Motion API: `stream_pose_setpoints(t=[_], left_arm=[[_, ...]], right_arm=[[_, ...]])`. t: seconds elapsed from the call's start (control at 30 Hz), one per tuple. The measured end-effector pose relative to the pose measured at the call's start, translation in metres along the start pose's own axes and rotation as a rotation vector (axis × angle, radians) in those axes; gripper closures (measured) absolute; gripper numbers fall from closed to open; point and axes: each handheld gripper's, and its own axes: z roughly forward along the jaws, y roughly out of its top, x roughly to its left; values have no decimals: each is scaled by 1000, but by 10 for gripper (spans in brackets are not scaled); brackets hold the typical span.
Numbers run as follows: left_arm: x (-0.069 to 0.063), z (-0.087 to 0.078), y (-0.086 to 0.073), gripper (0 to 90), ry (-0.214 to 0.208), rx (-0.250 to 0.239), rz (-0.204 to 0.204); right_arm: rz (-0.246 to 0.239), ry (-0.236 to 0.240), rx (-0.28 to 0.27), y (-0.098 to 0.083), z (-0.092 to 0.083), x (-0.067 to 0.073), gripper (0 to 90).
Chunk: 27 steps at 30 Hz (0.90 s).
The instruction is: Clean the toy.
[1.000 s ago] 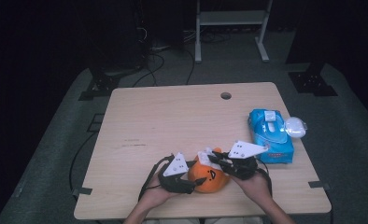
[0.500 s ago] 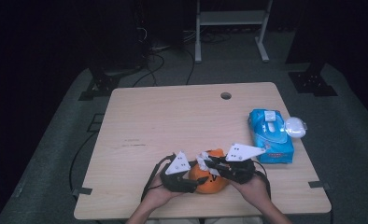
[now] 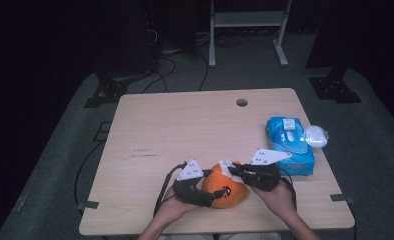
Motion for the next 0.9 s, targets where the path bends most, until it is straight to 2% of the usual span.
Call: stream_pose_setpoints(t=[0.03,0.1,0.13,0.23,0.33,0.37,0.4,0.43,0.5,0.57,0.6,0.63,0.73,0.9], left_arm=[[-2,-1,0,329,26,6,36],[-4,-2,0,406,49,10,67],[-3,-3,-1,428,55,11,75],[3,-7,-4,457,54,27,85],[13,-10,-9,450,30,19,39],[15,-11,-9,425,25,18,27],[15,-11,-7,356,25,0,10],[13,-11,-5,268,29,-19,8],[11,-11,0,196,28,-40,2],[9,-9,-1,247,47,-18,21],[10,-9,-3,285,51,-13,25],[11,-9,-4,316,48,-15,11],[14,-11,-8,352,51,-8,6],[20,-13,-13,364,44,-2,-6]], right_arm=[[-4,23,-12,3,1,5,819],[-45,19,-10,8,4,13,819],[-50,15,-10,8,5,13,819],[-12,-16,-13,4,4,-1,819],[30,-63,18,-8,2,-19,819],[41,-64,21,-10,2,-22,819],[55,-59,16,-11,2,-23,820],[45,-59,13,-10,2,-20,819],[19,-35,-2,-6,4,-9,819],[-14,3,-17,-1,7,3,819],[-38,-4,-13,1,8,8,818],[-52,-13,-6,2,9,10,819],[-2,-21,-9,-4,9,-4,819],[70,-66,32,-19,7,-28,818]])
